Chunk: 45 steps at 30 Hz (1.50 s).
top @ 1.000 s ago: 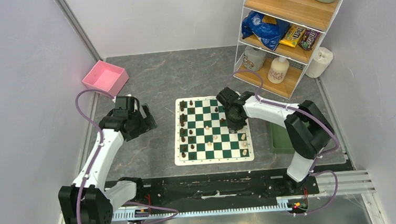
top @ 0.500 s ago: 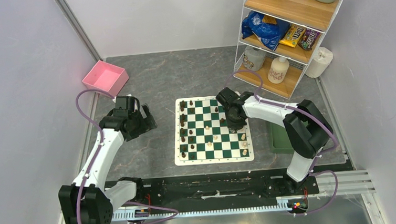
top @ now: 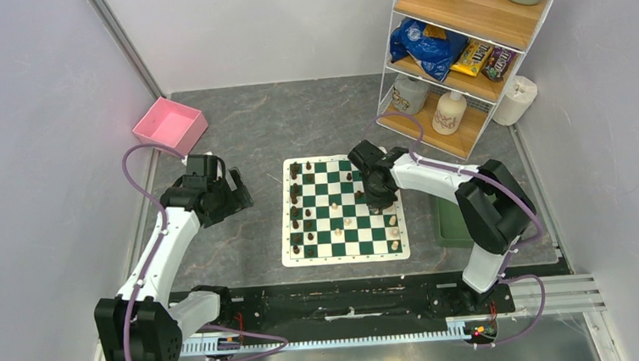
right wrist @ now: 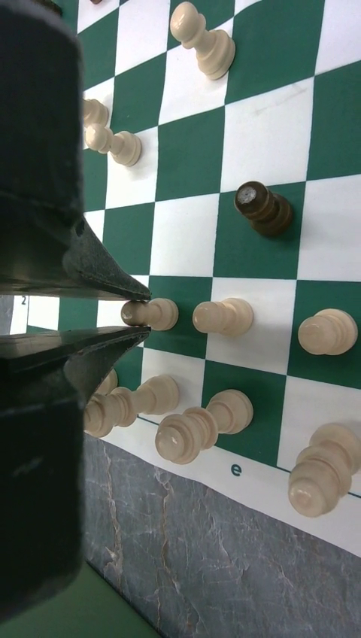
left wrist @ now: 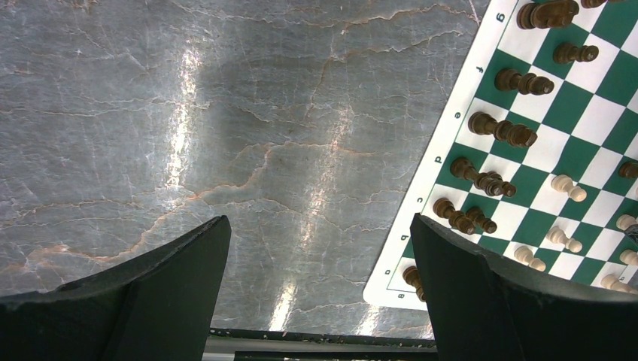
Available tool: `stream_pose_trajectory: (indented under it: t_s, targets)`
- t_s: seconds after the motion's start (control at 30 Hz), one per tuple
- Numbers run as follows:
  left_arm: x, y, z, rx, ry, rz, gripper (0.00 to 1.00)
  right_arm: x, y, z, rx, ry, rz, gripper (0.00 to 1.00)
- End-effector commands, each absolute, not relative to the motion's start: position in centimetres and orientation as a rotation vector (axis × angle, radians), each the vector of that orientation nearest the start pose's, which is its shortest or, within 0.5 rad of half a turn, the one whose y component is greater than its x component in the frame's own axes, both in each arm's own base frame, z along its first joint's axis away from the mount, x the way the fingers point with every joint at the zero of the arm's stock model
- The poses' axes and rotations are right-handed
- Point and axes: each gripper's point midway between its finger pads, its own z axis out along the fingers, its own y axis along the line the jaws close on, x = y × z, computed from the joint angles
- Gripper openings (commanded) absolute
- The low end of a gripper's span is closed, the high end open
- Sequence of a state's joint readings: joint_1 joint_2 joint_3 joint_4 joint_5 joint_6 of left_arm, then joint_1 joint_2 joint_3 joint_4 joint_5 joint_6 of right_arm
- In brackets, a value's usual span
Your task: Set up the chess pieces on the board
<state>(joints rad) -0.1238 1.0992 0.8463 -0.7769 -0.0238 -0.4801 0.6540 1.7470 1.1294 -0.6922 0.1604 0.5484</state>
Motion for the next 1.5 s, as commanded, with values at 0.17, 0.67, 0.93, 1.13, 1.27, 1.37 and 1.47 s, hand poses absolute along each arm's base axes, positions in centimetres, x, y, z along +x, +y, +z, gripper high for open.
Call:
stream_pose_trajectory:
  t_s: [0.17, 0.67, 0.93, 1.13, 1.27, 1.37, 1.47]
  targets:
    - [25.4, -4.7, 12.5, -0.446, 2.536, -0.201, 0.96, 28.4, 21.0, 5.8, -0.118, 2.748, 0.111, 0.35]
    - [25.4, -4.7, 12.6, -0.444, 2.533, -0.202, 0.97, 27.8, 24.0, 9.7, -0.190, 2.693, 0.271, 0.45]
    - [25.4, -4.6, 12.6, -0.444, 2.532, -0.202, 0.96, 26.4, 27.3, 8.2, -0.267, 2.742, 0.351, 0.46]
    - [25.4, -4.7, 12.7, -0.444, 2.532, -0.205, 0.97, 25.2, 28.7, 6.8, -0.293, 2.804, 0.400, 0.46]
    - [25.4, -4.7, 12.7, -0.444, 2.530, -0.204, 0.97, 24.7, 29.2, 5.9, -0.306, 2.832, 0.414, 0.46]
    - [25.4, -4.6, 12.7, -0.444, 2.529, -0.202, 0.97, 24.6, 29.3, 5.4, -0.309, 2.843, 0.411, 0.46]
    - [25.4, -4.6, 12.7, -0.444, 2.529, -0.201, 0.96, 24.7, 29.3, 5.1, -0.309, 2.846, 0.404, 0.44]
